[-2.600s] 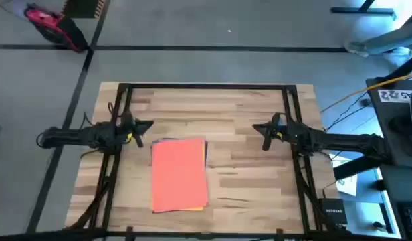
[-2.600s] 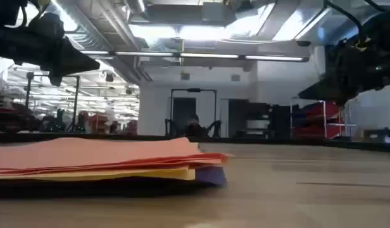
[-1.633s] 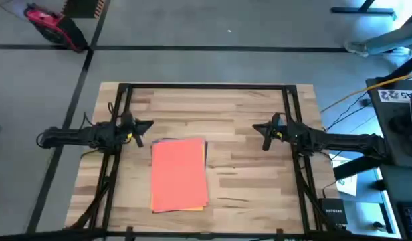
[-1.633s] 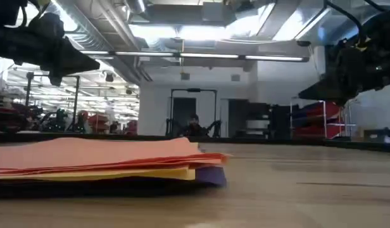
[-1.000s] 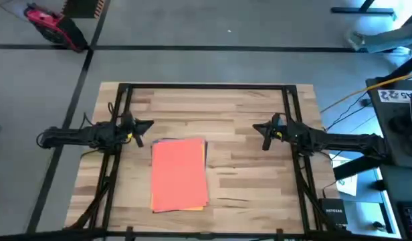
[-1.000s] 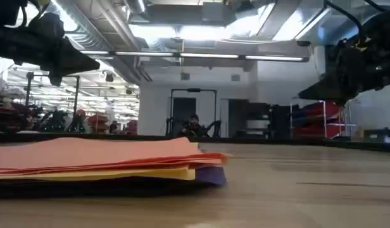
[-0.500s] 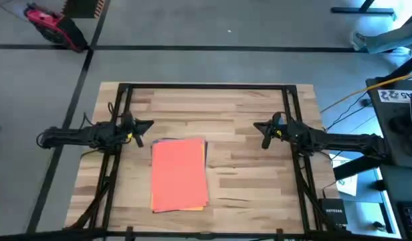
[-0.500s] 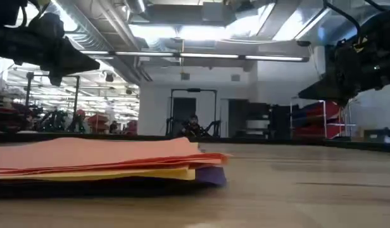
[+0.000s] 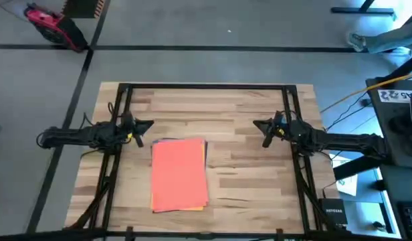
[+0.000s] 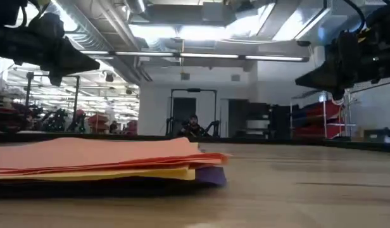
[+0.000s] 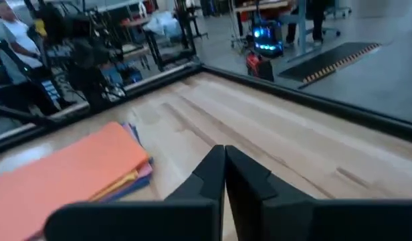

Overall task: Organize paper
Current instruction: Put all of the orange paper at the top right of the table

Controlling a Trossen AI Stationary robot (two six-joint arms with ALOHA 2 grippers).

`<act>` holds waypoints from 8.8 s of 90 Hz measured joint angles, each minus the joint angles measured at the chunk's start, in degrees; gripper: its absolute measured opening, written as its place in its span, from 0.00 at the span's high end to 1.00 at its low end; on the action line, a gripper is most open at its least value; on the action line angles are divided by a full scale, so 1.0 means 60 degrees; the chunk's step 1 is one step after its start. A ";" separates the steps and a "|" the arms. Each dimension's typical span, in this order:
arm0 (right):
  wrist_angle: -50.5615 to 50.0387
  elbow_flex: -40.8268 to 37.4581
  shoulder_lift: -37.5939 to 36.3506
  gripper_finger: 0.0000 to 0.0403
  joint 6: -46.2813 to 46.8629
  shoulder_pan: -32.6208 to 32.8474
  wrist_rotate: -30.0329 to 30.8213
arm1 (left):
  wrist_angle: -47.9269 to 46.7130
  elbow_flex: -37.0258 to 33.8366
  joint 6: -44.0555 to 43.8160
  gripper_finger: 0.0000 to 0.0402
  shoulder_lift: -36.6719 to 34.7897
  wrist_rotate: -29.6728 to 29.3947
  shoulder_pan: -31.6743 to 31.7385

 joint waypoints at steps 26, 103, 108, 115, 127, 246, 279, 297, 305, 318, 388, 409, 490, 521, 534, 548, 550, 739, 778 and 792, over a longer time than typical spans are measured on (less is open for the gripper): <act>0.0144 0.0735 0.0321 1.00 0.1297 0.0000 -0.1539 | 0.0002 0.0002 0.0000 1.00 0.0000 0.0000 0.0000; -0.2159 0.9241 1.1530 0.66 0.2726 -0.0004 -0.3713 | 0.0266 -0.0030 -0.0282 1.00 0.0000 -0.0005 0.0000; -0.2173 0.9755 1.2151 0.64 0.2723 -0.0004 -0.4060 | 0.0375 -0.0043 -0.0288 1.00 0.0000 -0.0007 0.0000; -0.2227 1.0334 1.2867 0.63 0.2725 -0.0004 -0.4382 | 0.0440 -0.0044 -0.0400 1.00 0.0000 -0.0007 0.0000; -0.2736 1.0991 1.3711 0.62 0.2718 -0.0004 -0.4486 | 0.0446 -0.0044 -0.0701 1.00 0.0000 -0.0011 0.0002; -0.1448 1.1293 1.6541 0.63 0.2265 -0.0004 -0.4244 | 0.0215 -0.0025 -0.2190 1.00 0.0059 -0.0113 0.0014; -0.1398 1.1293 1.6541 0.98 0.2163 -0.0004 -0.3870 | 0.0184 -0.0018 -0.1938 1.00 0.0058 -0.0113 0.0015; -0.1449 1.1293 1.6306 1.00 0.2231 -0.0004 -0.3654 | 0.0324 -0.0034 -0.1994 1.00 0.0058 -0.0113 0.0011; -0.1626 1.1390 1.5944 1.00 0.2265 -0.0075 -0.3566 | 0.0478 -0.0037 -0.2000 1.00 0.0058 -0.0113 0.0015; -0.3006 1.2098 1.5397 1.00 0.1956 -0.0273 -0.2709 | 0.0667 -0.0037 -0.2000 1.00 0.0058 -0.0111 0.0013; -1.0513 1.4732 1.4928 1.00 -0.1845 -0.2572 0.0436 | 0.0187 -0.0011 -0.3070 1.00 0.0170 -0.0096 0.0262; -1.0634 1.4732 1.4745 1.00 -0.3753 -0.4266 0.0277 | 0.0156 -0.0011 -0.3165 1.00 0.0186 -0.0122 0.0943; -1.0781 1.2961 1.4683 1.00 -0.4246 -0.7127 0.0127 | 0.0177 -0.0015 -0.3024 1.00 0.0186 -0.0109 0.1774; -1.1056 1.2961 1.4556 0.83 -0.4025 -0.7663 0.0099 | 0.0180 -0.0018 -0.2747 1.00 0.0186 -0.0109 0.1774; -1.1570 1.2961 1.4556 0.66 -0.3982 -0.7906 0.0149 | 0.0198 -0.0018 -0.2739 1.00 0.0186 -0.0109 0.1774; -1.2318 1.2961 1.4455 0.58 -0.3953 -0.8199 -0.0474 | 0.0216 -0.0022 -0.2741 1.00 0.0186 -0.0087 0.1774; -1.2420 1.2961 1.4399 0.58 -0.3949 -0.8204 -0.0791 | 0.0215 -0.0022 -0.2741 1.00 0.0186 -0.0049 0.1774; -0.4555 0.5883 1.1496 1.00 0.2880 -0.1690 -0.0027 | 0.4086 0.2040 -0.2632 1.00 0.7072 0.3452 0.2889; -0.5205 0.5872 1.1489 1.00 0.4187 -0.1687 0.0586 | 0.4056 0.2032 -0.2570 1.00 0.7140 0.3457 0.2889; -0.5278 0.5858 1.1452 1.00 0.4215 -0.1683 0.0773 | 0.3871 0.2032 -0.2499 1.00 0.7140 0.3461 0.2889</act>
